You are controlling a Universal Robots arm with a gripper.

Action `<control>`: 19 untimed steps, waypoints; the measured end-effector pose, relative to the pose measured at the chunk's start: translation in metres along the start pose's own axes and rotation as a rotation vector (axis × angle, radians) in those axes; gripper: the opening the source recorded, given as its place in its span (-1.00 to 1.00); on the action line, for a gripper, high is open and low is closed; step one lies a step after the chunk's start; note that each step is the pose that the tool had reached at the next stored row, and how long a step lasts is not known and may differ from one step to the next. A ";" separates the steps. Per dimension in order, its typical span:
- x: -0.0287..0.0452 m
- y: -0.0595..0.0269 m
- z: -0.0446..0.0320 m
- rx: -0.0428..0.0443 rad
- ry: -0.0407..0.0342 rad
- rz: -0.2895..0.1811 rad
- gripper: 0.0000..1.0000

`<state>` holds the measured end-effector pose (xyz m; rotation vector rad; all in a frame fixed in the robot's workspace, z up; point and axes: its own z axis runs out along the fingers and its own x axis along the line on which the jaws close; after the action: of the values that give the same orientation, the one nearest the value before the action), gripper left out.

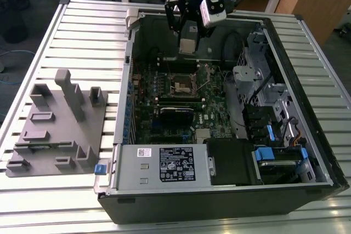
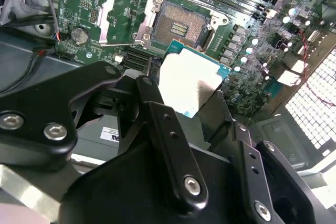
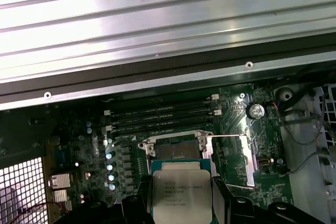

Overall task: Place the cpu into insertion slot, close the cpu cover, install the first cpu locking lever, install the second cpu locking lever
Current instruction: 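Place the cpu into insertion slot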

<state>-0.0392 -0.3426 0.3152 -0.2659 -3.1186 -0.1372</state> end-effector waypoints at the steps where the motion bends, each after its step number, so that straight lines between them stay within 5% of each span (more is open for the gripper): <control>1: 0.0000 0.0000 0.0000 0.0000 0.0000 0.000 0.08; 12: 0.0000 0.0000 0.0000 -0.0001 -0.0003 0.003 0.08; 19: 0.0000 -0.0001 0.0010 -0.0015 -0.0080 0.092 0.08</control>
<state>-0.0392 -0.3426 0.3142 -0.4100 -3.1070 -0.1378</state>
